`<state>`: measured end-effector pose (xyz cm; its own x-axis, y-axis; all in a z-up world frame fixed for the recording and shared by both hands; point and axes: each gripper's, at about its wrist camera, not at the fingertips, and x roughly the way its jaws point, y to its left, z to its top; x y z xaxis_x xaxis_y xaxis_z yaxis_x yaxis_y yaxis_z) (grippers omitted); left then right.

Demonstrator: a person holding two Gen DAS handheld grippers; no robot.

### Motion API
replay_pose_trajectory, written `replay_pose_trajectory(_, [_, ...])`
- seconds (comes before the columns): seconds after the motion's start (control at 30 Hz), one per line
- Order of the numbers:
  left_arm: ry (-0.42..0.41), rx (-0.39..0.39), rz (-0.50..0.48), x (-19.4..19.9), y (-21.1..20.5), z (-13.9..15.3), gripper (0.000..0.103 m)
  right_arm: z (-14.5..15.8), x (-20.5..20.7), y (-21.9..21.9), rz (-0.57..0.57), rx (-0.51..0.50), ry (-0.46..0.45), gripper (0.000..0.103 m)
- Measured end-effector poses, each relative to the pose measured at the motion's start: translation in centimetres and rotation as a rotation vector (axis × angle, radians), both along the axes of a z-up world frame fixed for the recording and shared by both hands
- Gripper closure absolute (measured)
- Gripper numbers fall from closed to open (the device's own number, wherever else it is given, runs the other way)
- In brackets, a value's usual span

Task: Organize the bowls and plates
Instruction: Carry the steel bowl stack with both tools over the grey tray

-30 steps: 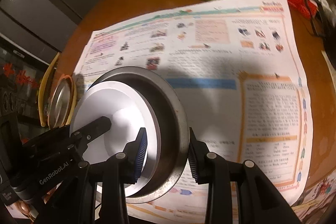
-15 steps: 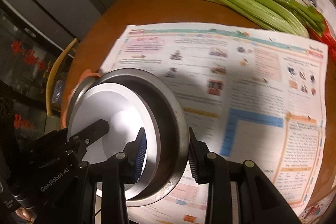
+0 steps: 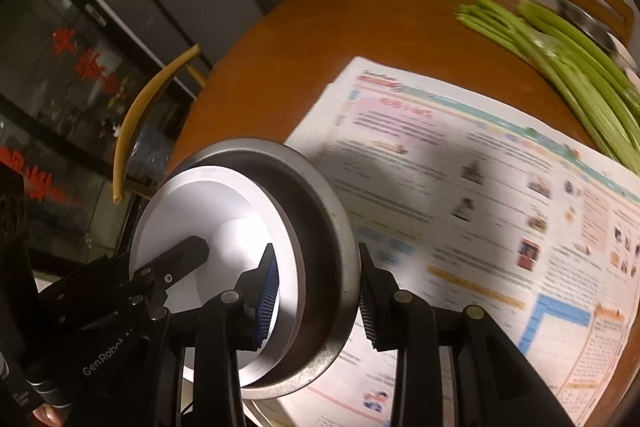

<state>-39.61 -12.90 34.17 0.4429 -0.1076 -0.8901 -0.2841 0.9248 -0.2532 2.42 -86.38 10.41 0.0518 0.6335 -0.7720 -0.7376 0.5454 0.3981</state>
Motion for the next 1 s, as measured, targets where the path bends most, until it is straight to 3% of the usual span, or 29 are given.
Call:
replay_pose_trajectory(0.23, [0.032, -0.009, 0.014, 0.7, 1.5, -2.2, 0.070, -1.5, -0.1, 3.0, 0.028, -0.020, 0.046, 0.067])
replay_pose_trajectory(0.53, [0.045, -0.013, 0.003, 1.1, 2.0, -3.8, 0.070, -3.1, -0.6, 4.3, 0.040, -0.070, 0.043, 0.067])
replay_pose_trajectory(0.83, [0.038, -0.018, 0.015, 1.2, 1.9, -4.1, 0.070, -3.5, -1.3, 4.8, 0.032, -0.103, -0.032, 0.065])
replay_pose_trajectory(0.9, [0.045, -0.019, 0.015, 1.3, 2.0, -4.0, 0.069, -3.4, -1.5, 5.1, 0.047, -0.104, -0.045, 0.056])
replay_pose_trajectory(1.0, [0.052, -0.042, 0.023, 1.4, 2.3, -4.0, 0.067, -3.2, -1.6, 5.2, 0.046, -0.092, -0.065, 0.056])
